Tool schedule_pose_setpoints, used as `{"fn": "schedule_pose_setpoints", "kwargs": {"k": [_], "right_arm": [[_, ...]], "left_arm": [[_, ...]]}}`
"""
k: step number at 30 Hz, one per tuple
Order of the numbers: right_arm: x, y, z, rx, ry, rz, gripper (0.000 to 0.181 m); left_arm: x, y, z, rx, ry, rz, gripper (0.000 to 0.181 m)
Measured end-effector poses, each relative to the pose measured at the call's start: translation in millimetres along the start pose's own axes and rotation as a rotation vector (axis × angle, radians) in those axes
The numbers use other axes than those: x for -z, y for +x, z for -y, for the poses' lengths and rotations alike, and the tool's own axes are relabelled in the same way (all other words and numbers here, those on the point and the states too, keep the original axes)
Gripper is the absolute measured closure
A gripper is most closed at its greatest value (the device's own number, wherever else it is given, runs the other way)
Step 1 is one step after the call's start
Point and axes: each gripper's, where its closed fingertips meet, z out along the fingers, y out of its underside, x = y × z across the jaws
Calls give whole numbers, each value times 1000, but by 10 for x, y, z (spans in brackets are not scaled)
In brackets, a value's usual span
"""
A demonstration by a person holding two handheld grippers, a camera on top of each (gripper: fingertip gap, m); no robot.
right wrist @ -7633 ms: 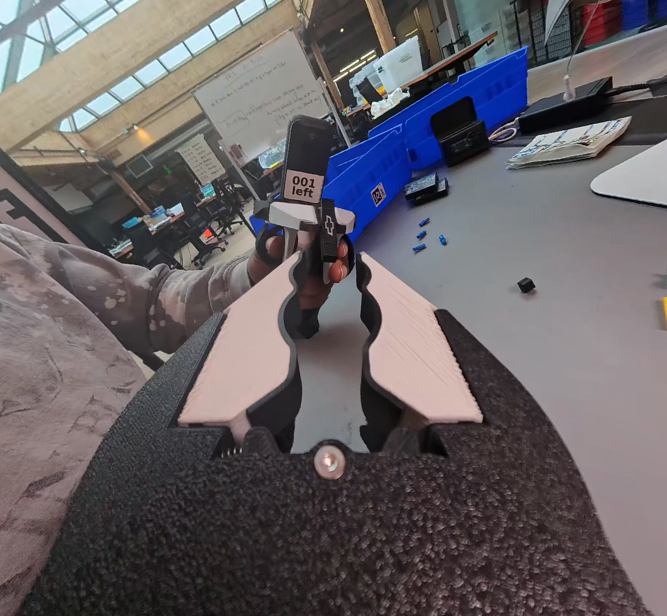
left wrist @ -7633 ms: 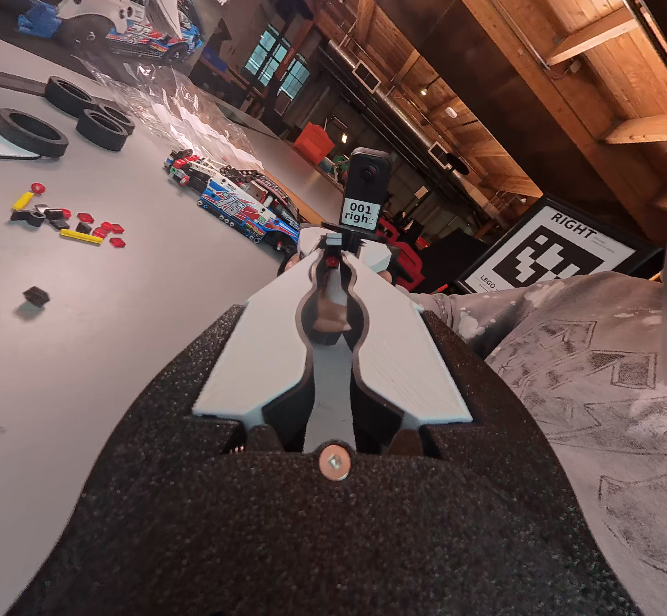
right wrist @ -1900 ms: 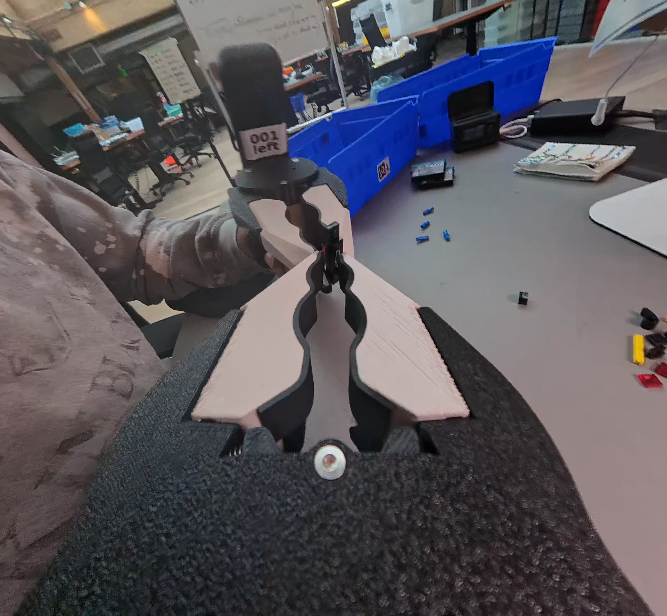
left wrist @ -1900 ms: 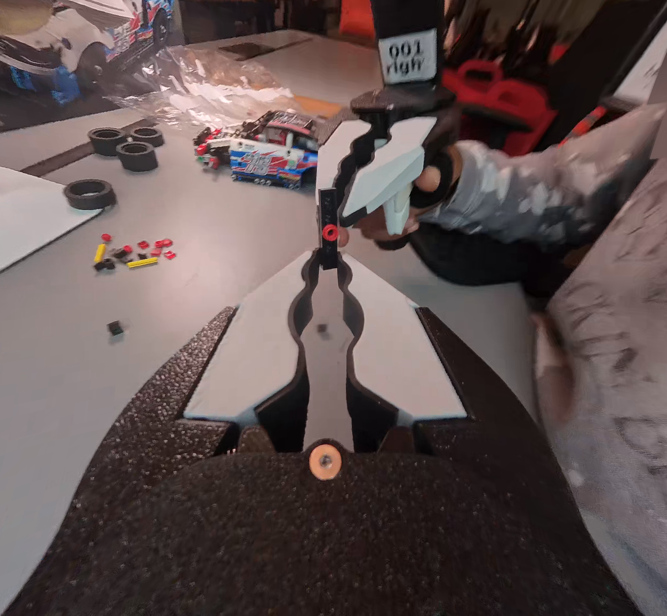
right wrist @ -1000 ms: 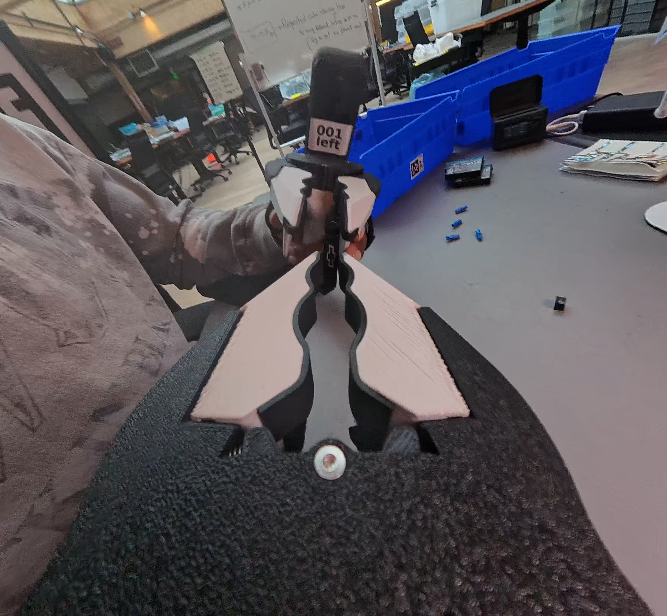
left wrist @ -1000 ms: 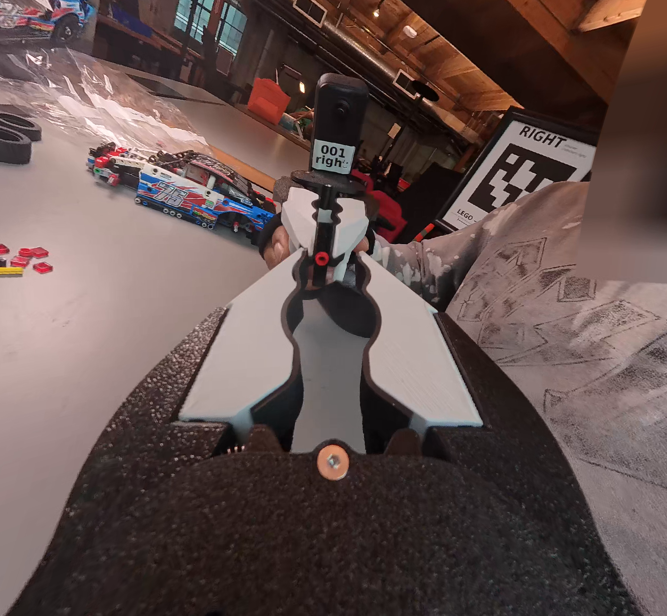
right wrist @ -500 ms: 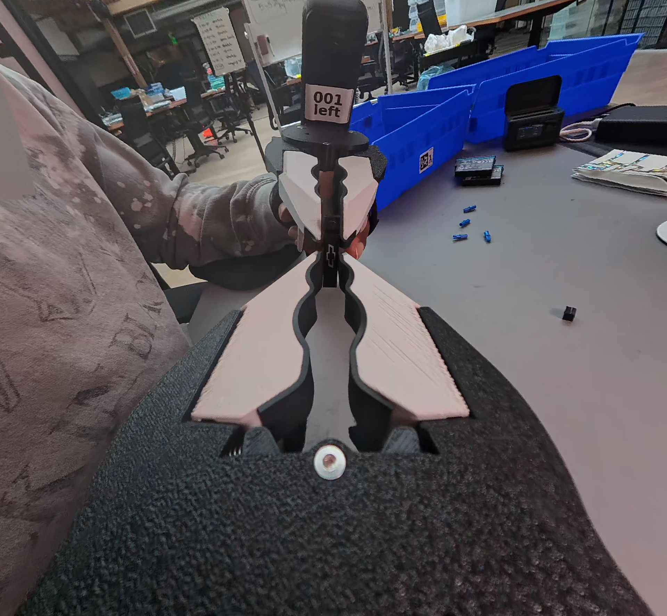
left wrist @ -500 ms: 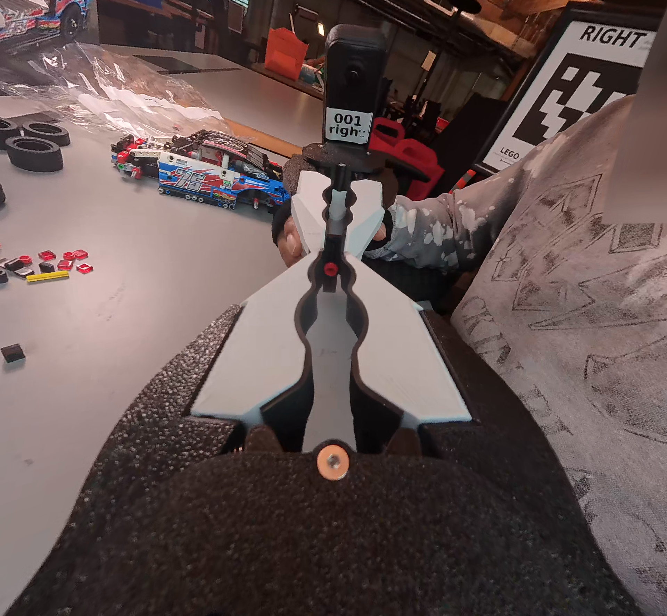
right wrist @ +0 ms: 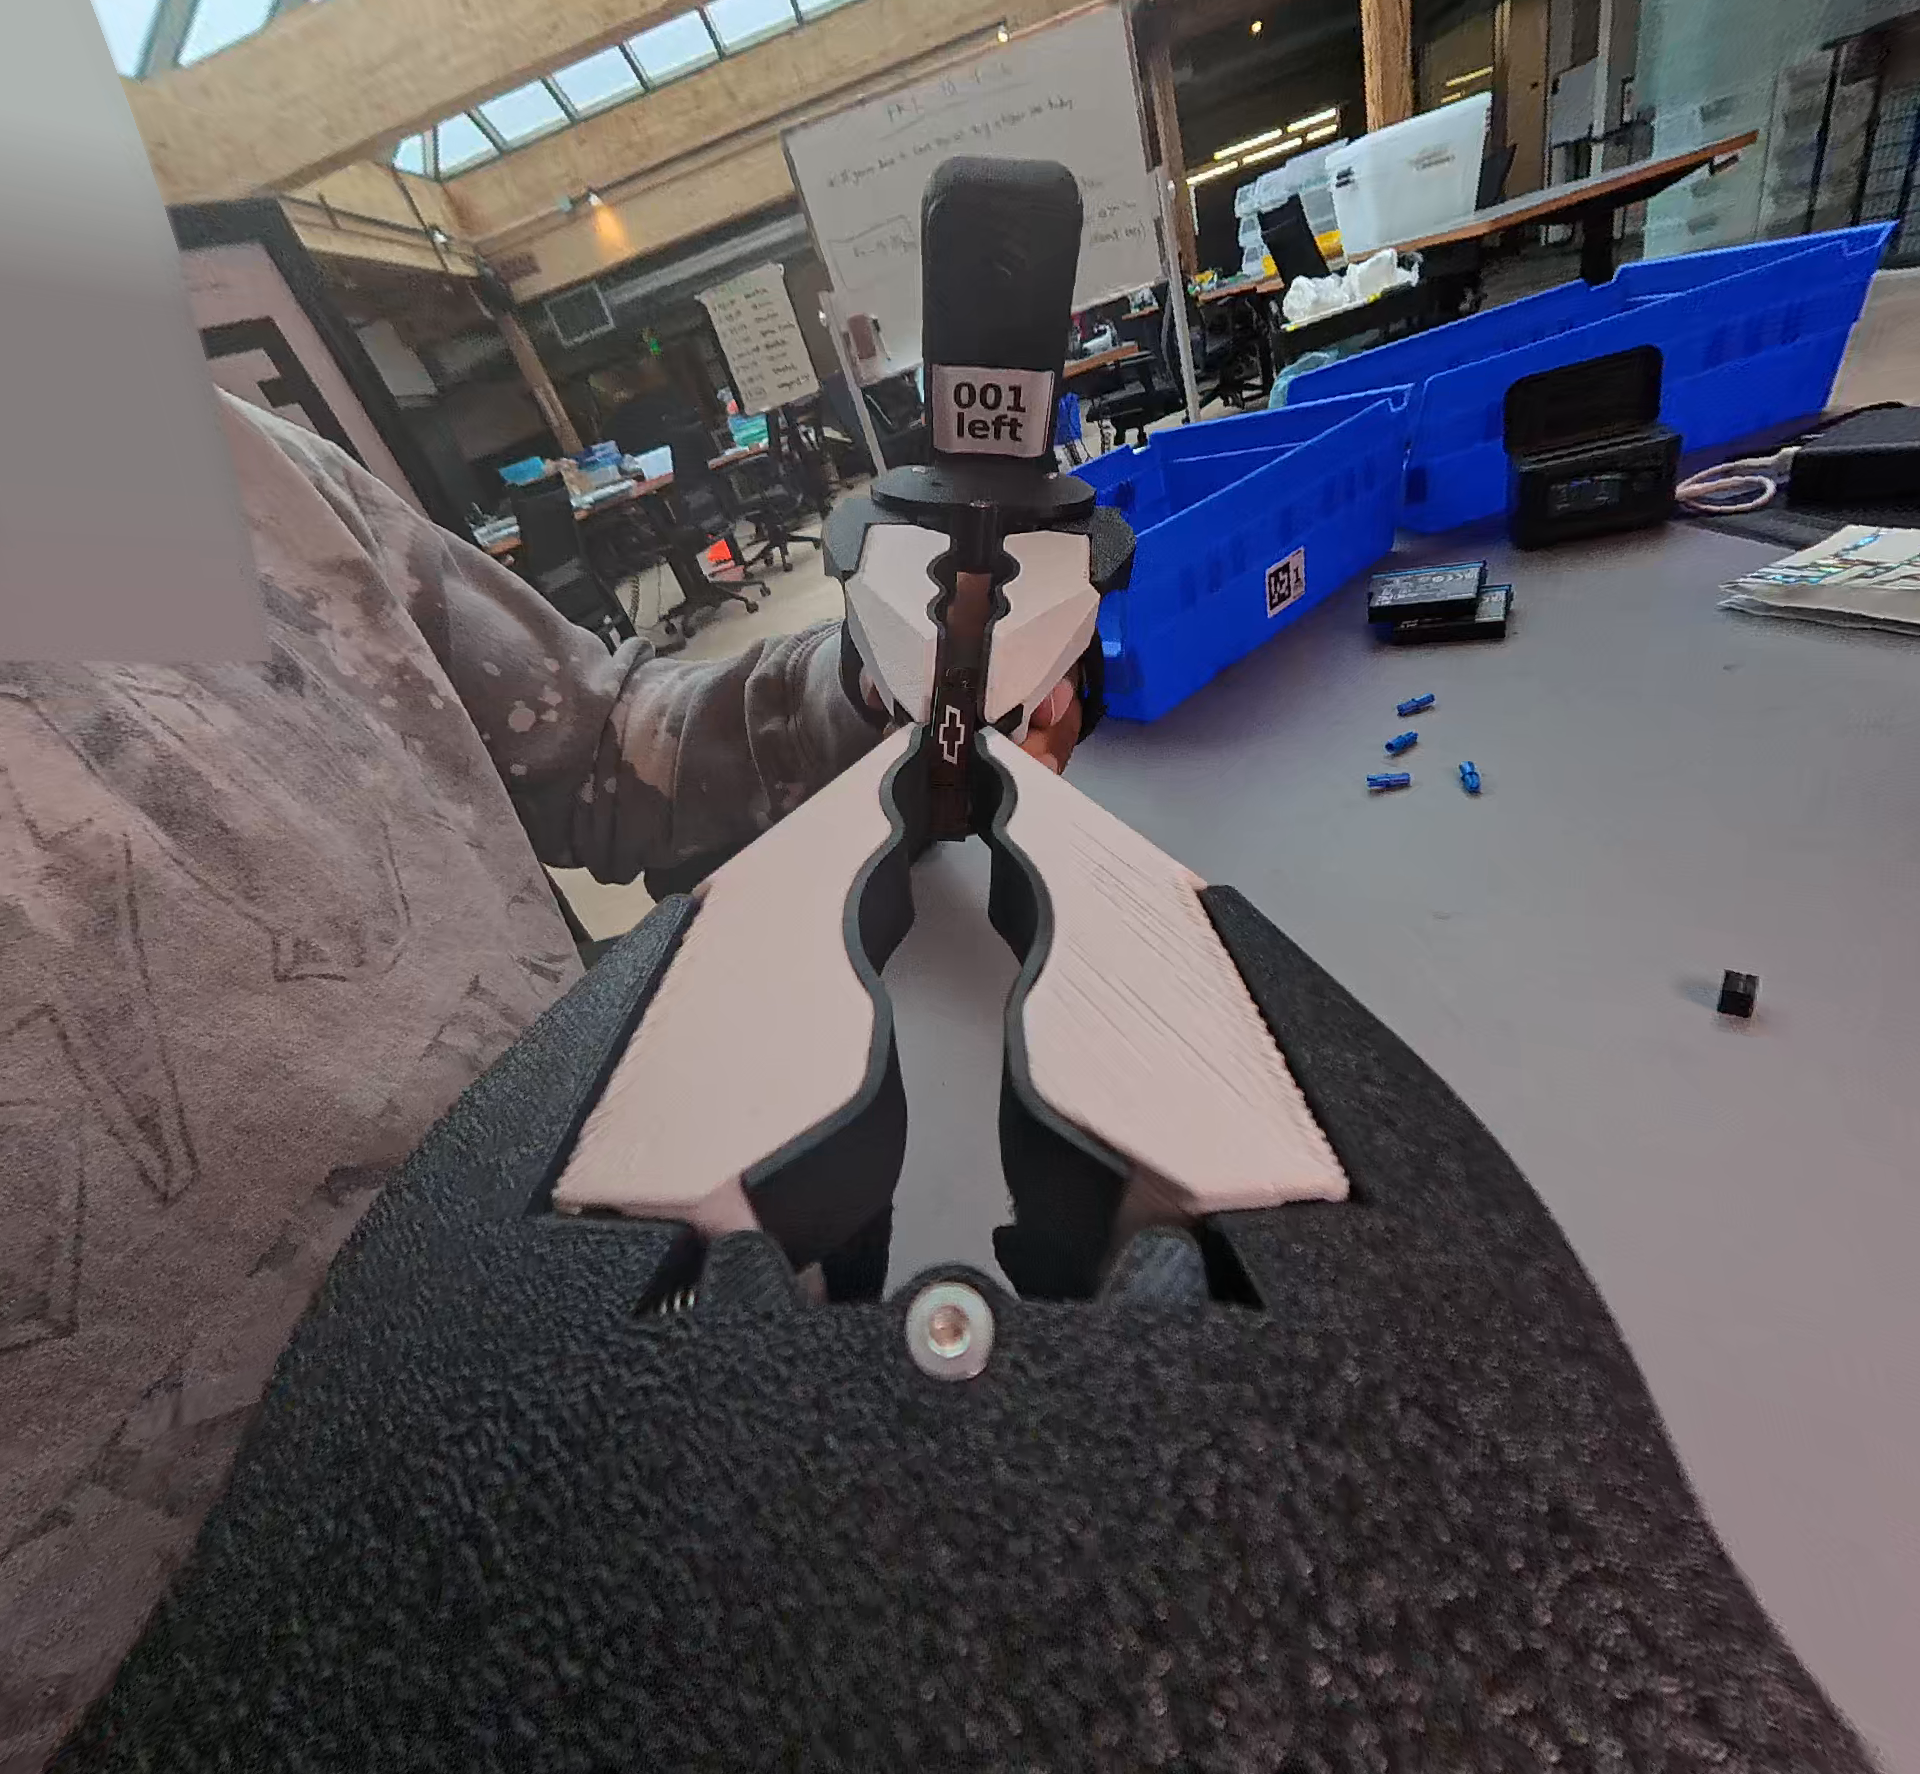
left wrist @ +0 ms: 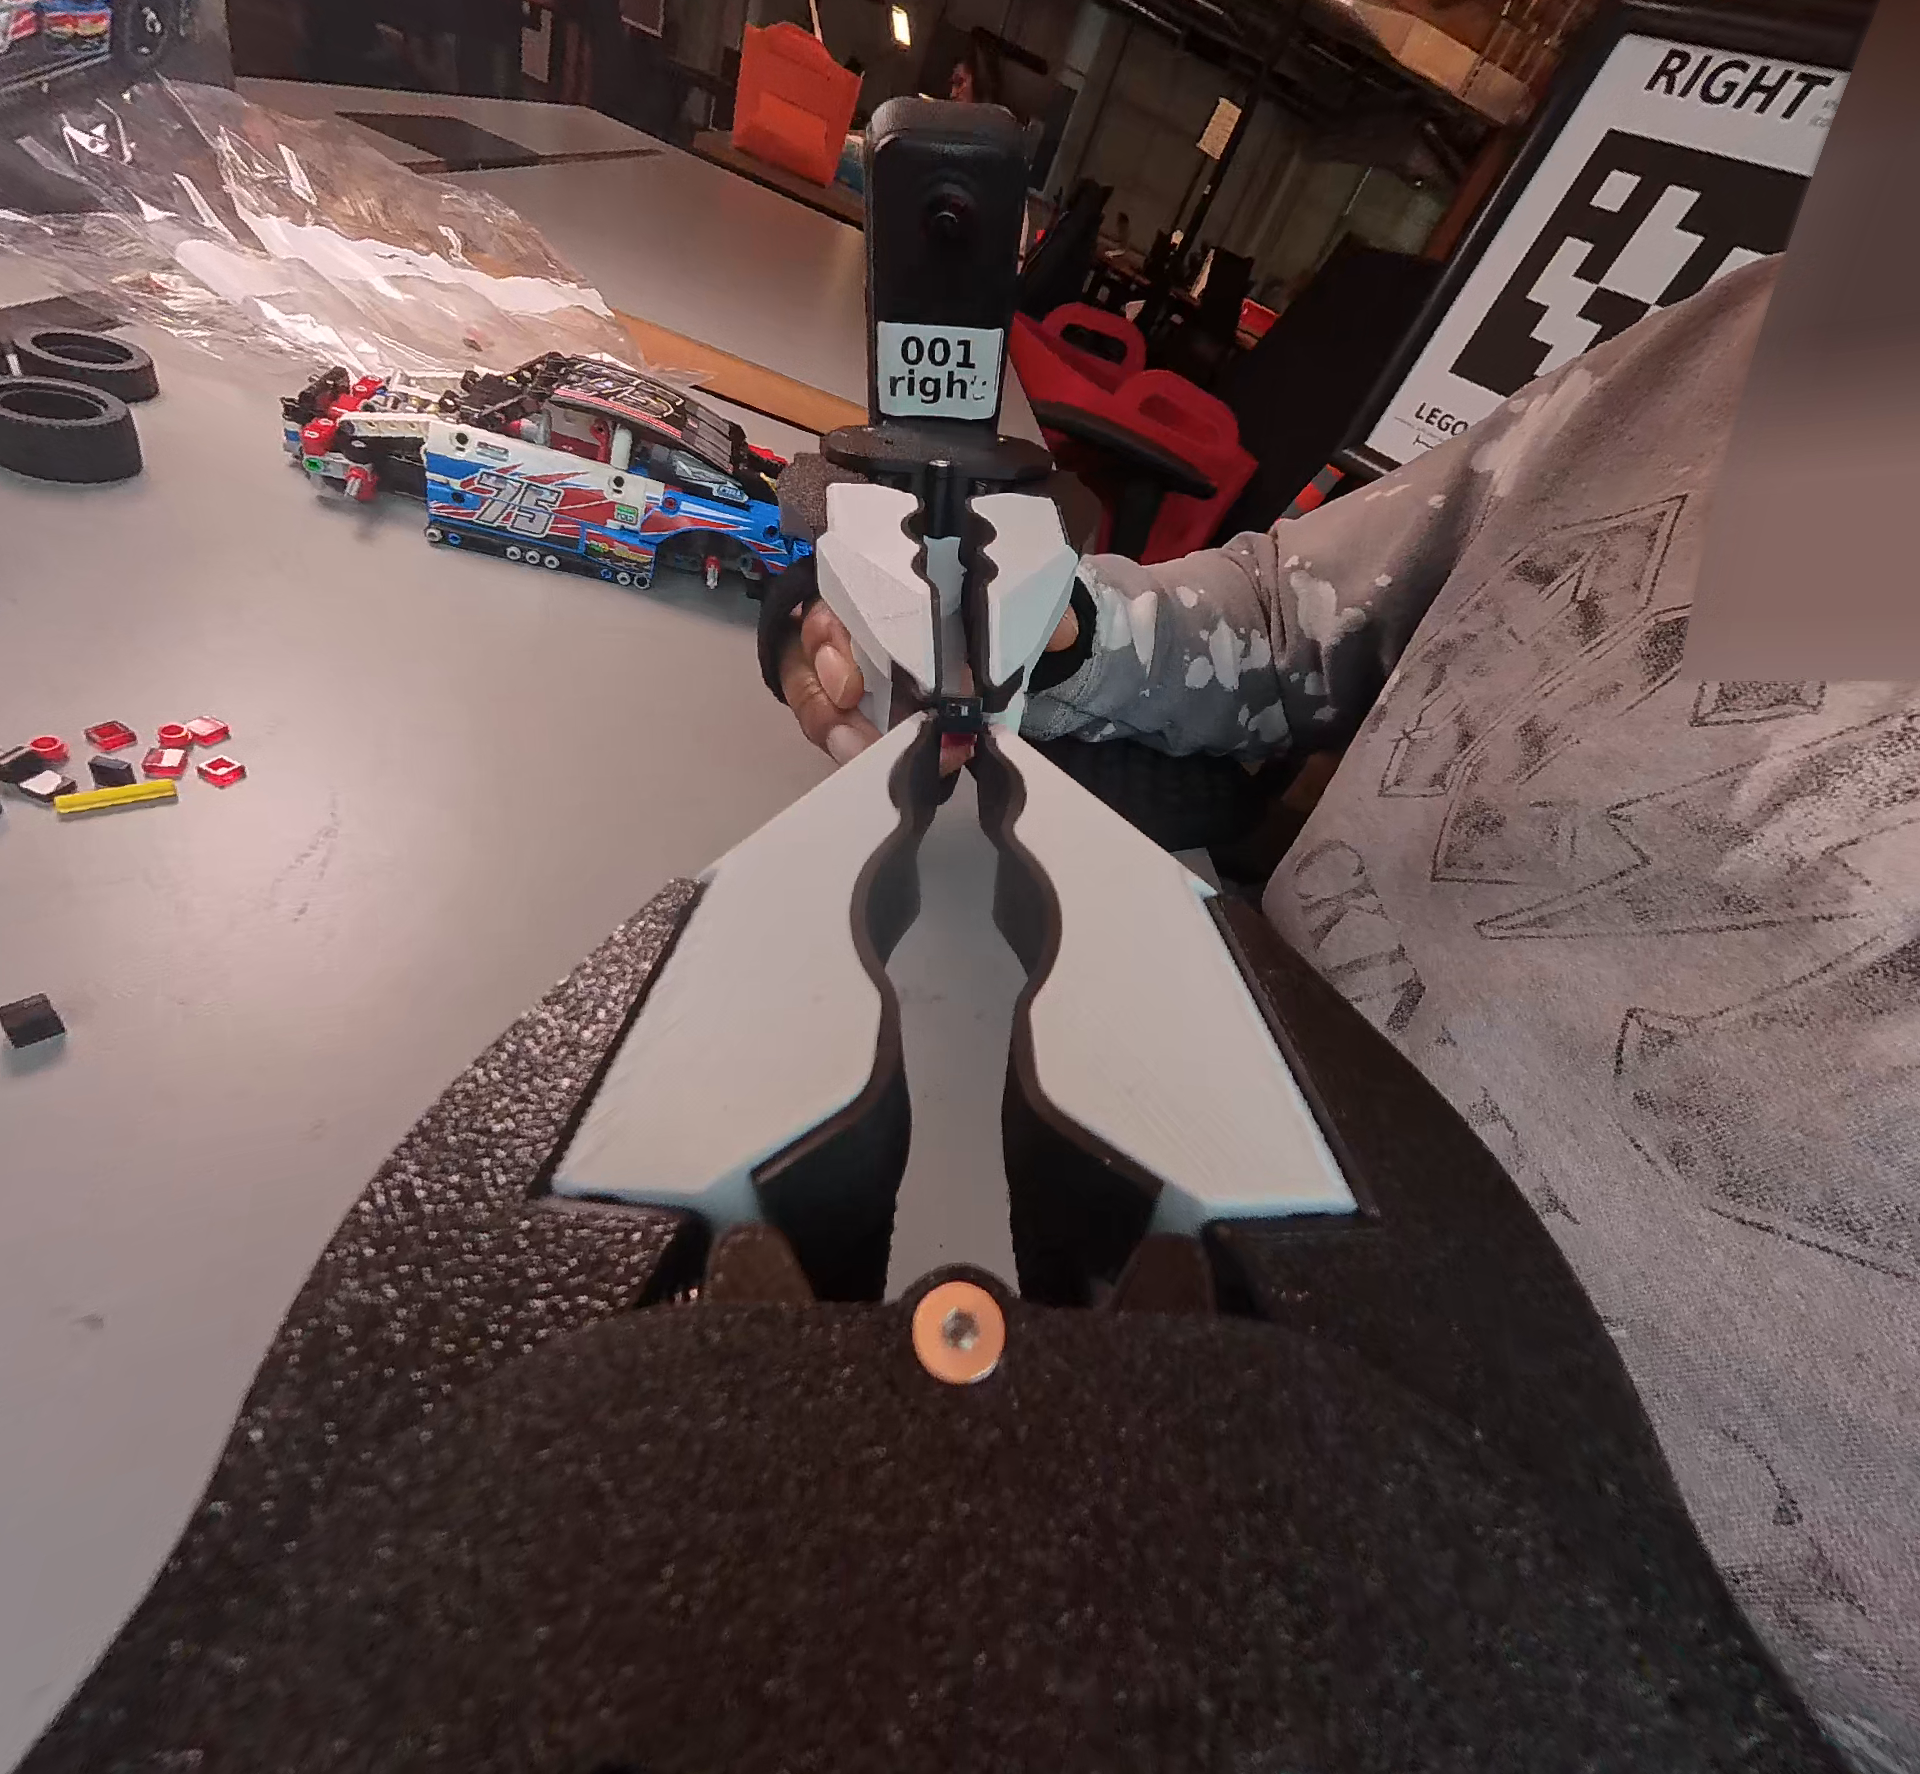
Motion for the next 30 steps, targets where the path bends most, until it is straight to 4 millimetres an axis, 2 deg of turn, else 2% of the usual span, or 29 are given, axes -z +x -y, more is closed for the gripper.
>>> {"fn": "schedule_pose_setpoints", "kwargs": {"k": [1, 3, 4, 6, 10, 11, 13, 16, 20, 30], "right_arm": [[10, -23, 38, -15, 31, 23, 173], [254, 17, 488, -122, 267, 51, 176], [354, 119, 564, -79, 276, -26, 176], [368, 198, 472, 11, 195, -126, 175], [219, 196, 244, -29, 102, -99, 175], [192, 208, 199, -40, 84, -98, 174], [131, 195, 131, -82, 67, -76, 175], [45, 158, 51, -85, 38, -64, 175], [-15, 125, -42, -70, -4, -57, 174], [-6, 40, -185, -61, -114, -5, 171]], "left_arm": [[5, -17, -9, 2, -6, 10, 177], [71, -218, -169, -2, -70, 108, 181], [99, -239, -194, 26, -64, 102, 181], [78, -196, -158, 24, -42, 79, 181], [-17, -189, -133, 69, 0, 57, 180], [-27, -177, -118, 86, 19, 50, 164], [-51, -152, -87, 109, 47, 39, 157], [-108, -90, -59, 133, 59, 8, 162], [-116, -112, -73, 144, 57, 21, 176], [-145, -67, -246, 58, -69, 38, 176]]}}
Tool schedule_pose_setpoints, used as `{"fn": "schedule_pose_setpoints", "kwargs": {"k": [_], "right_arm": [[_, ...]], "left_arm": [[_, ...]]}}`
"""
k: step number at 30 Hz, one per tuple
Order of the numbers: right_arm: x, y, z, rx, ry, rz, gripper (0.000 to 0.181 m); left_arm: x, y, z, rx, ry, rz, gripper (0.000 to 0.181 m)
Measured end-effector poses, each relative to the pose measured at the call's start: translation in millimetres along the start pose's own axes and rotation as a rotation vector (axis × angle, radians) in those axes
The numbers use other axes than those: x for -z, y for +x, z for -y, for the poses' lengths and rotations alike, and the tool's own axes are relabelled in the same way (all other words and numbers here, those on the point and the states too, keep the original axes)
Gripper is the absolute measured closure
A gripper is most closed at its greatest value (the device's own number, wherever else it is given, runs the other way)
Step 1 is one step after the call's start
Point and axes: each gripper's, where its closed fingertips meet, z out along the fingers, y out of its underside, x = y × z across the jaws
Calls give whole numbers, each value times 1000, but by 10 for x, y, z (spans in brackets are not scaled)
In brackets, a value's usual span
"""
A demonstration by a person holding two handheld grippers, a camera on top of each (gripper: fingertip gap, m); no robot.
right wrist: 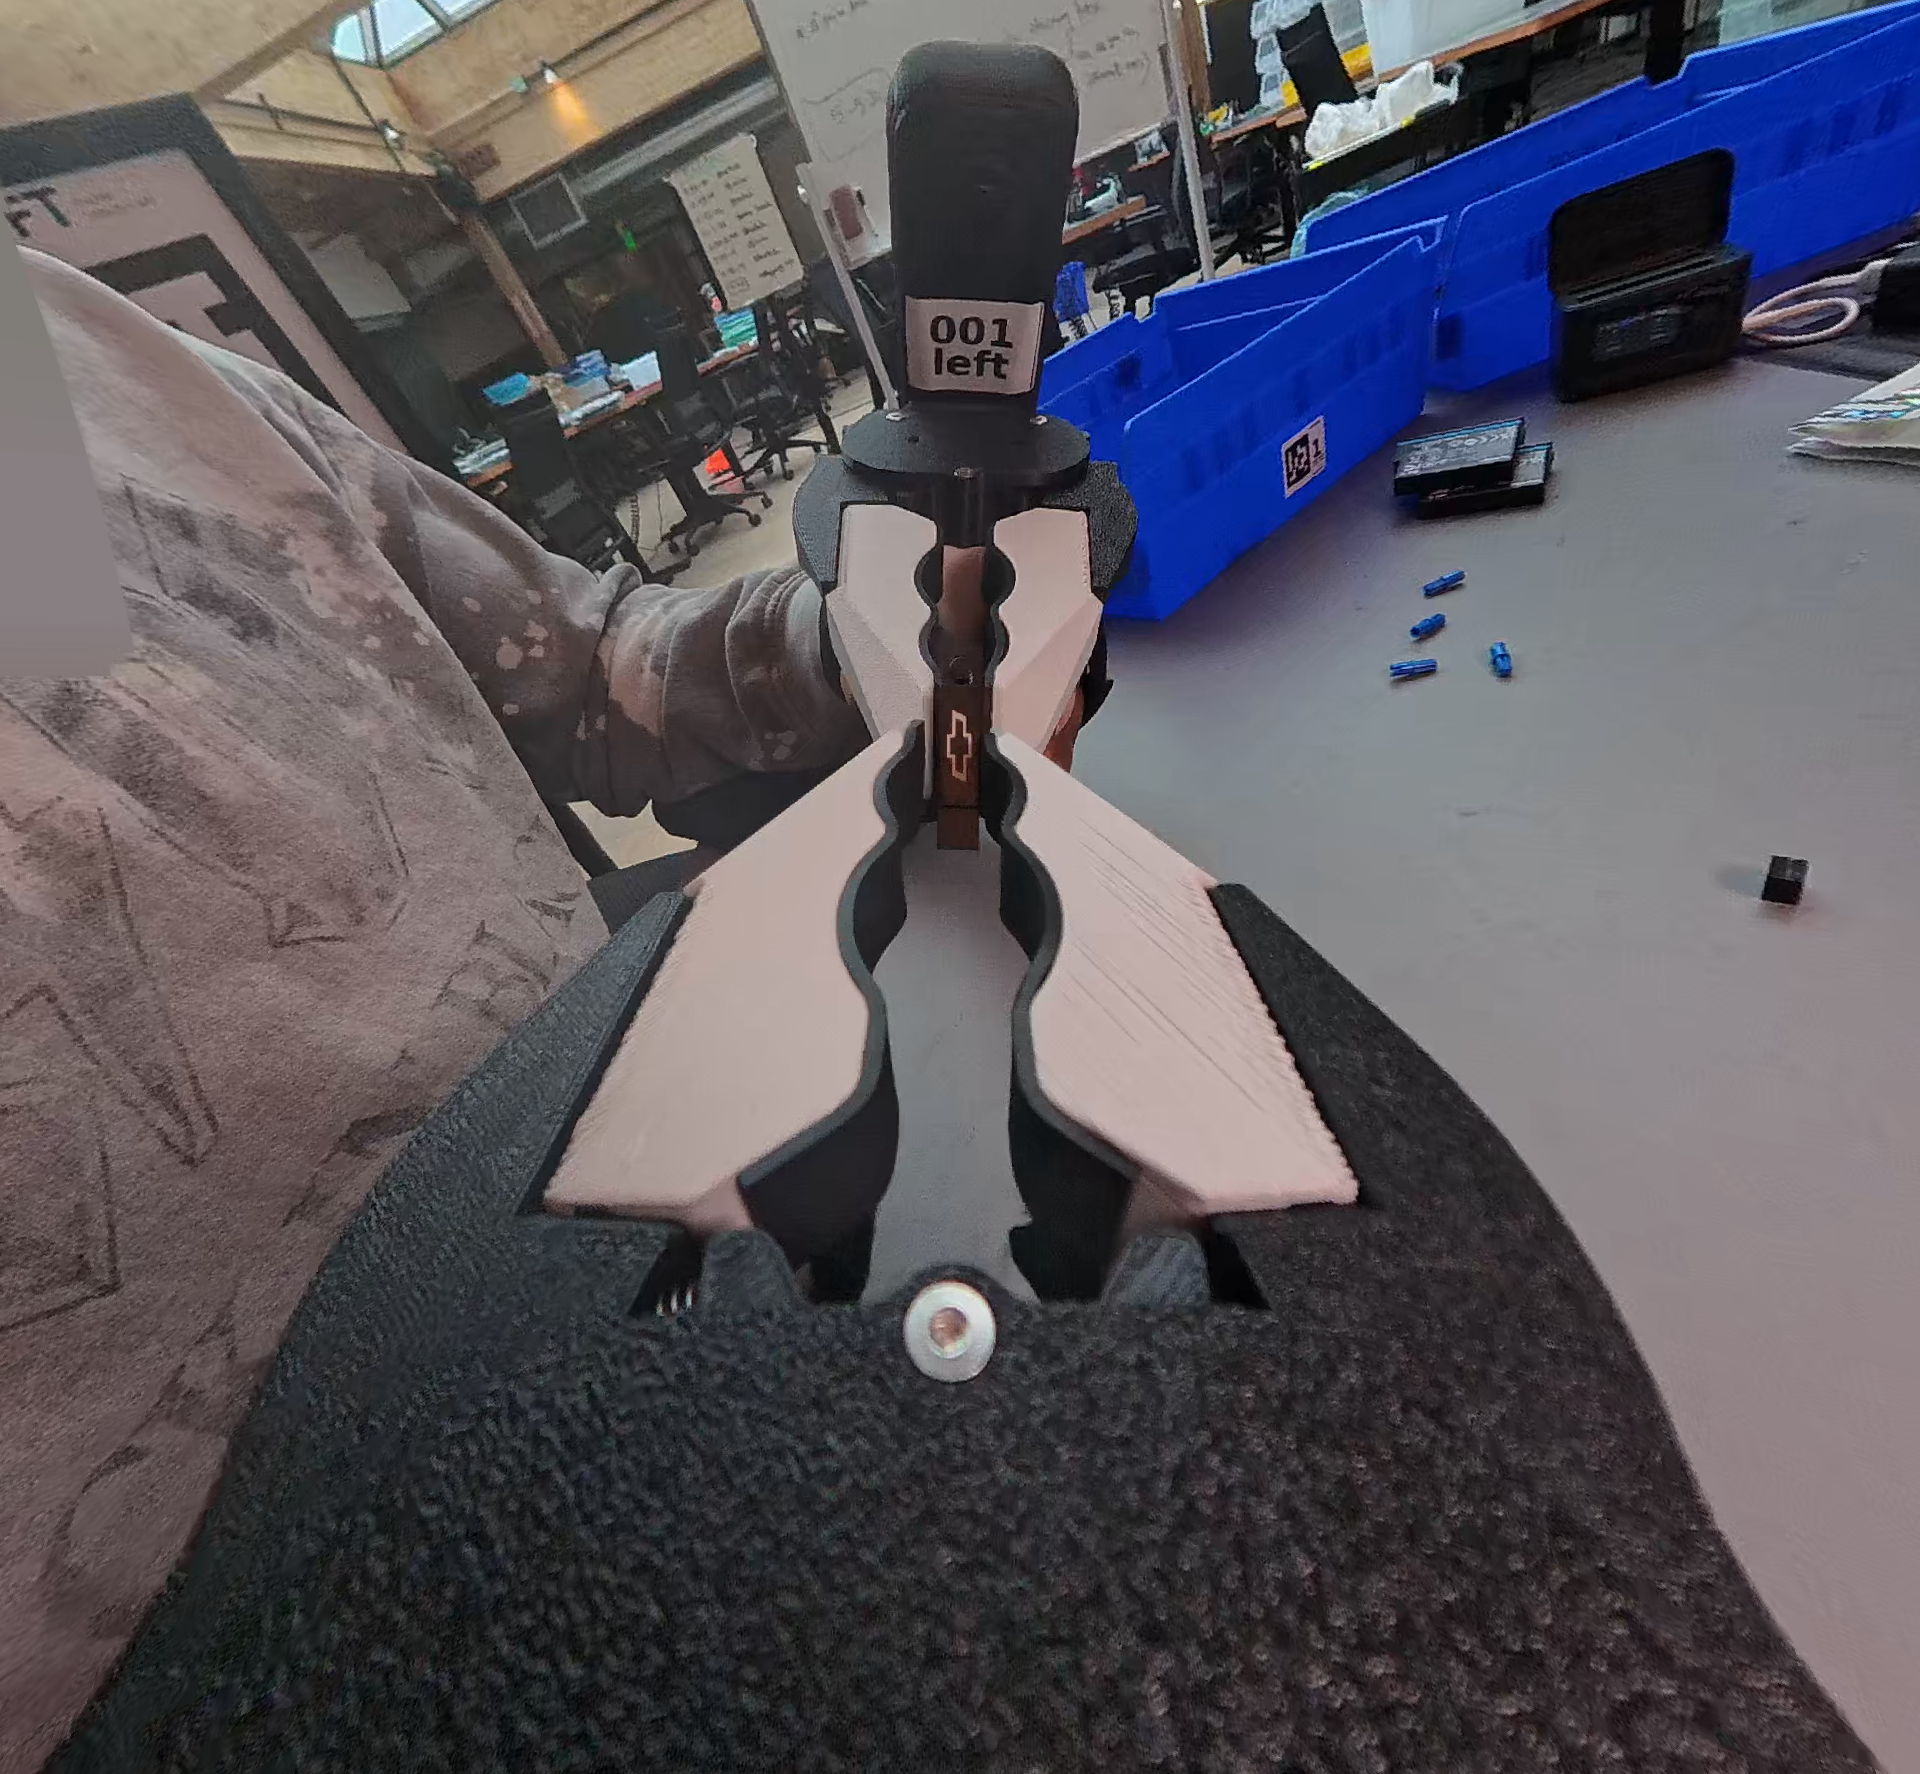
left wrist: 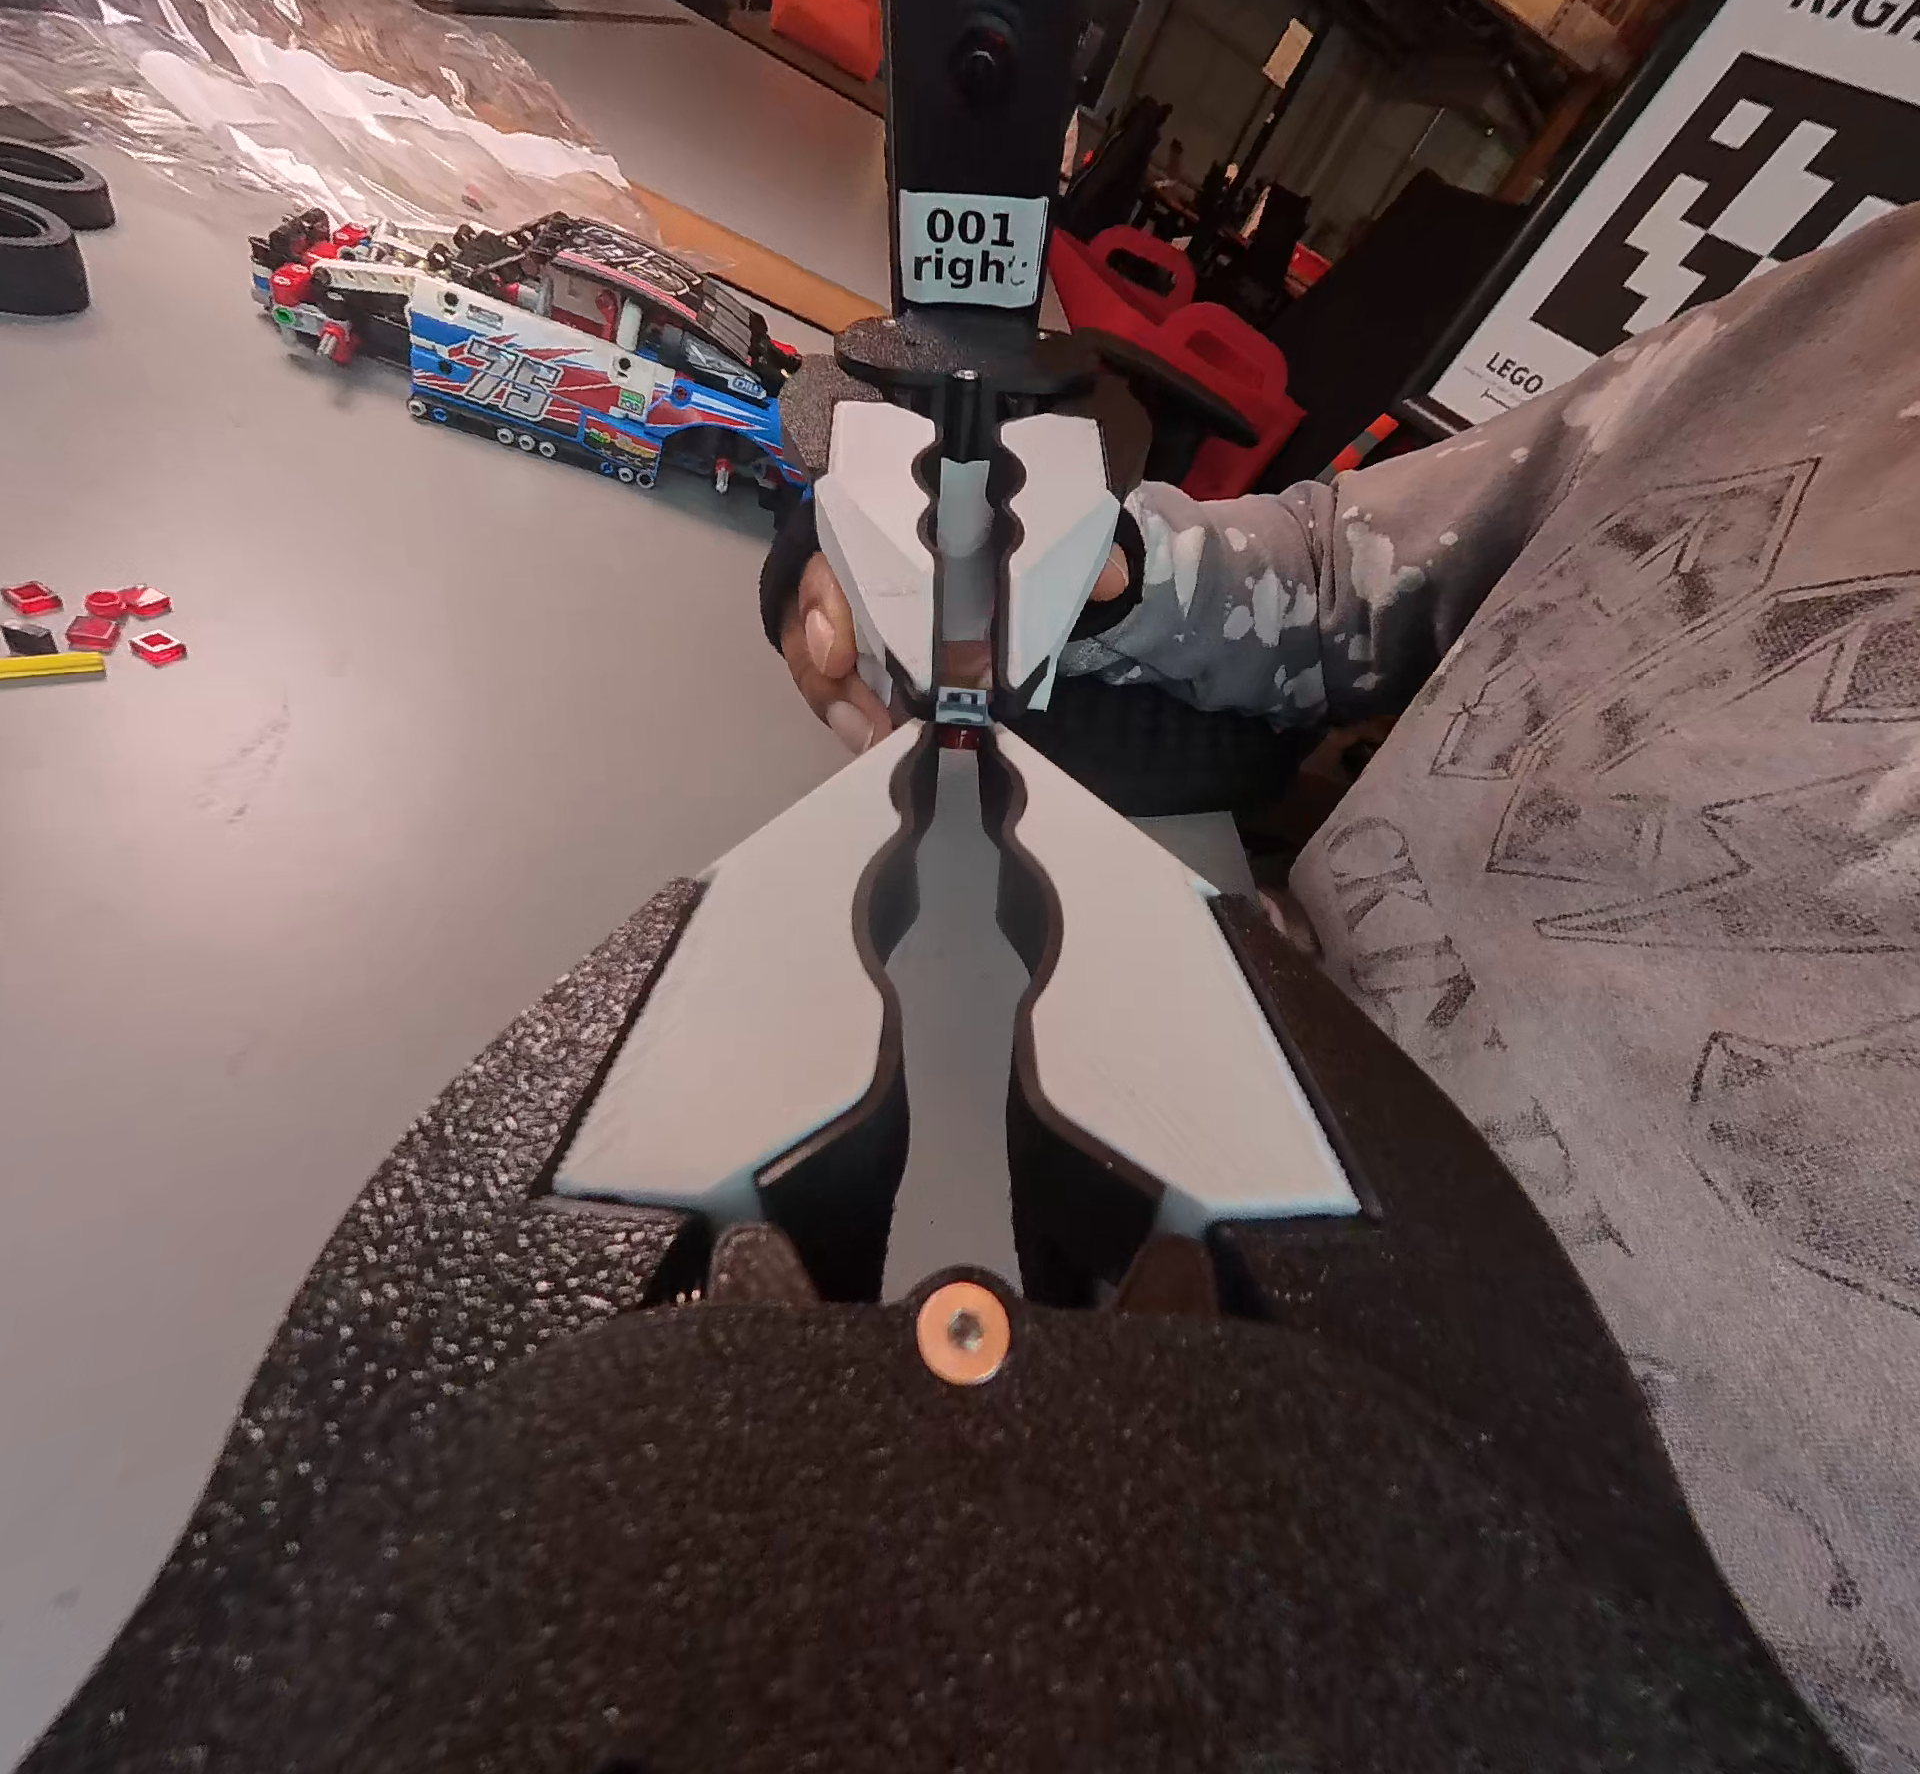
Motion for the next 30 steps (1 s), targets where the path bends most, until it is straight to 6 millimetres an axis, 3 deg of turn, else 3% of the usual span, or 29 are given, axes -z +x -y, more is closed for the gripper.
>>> {"fn": "schedule_pose_setpoints", "kwargs": {"k": [19, 23, 28, 30], "right_arm": [[-20, -20, -220, 222, -150, -57, 174], [18, -31, -85, 188, -62, -30, 175], [245, 42, 256, 114, 106, -42, 175], [265, 83, 241, 117, 94, -64, 174]], "left_arm": [[-66, -12, -257, -105, -192, 72, 176], [-47, 1, -153, -82, -118, 47, 176], [73, -83, -36, -59, -39, 70, 181], [70, -59, 16, -57, -13, 61, 181]]}}
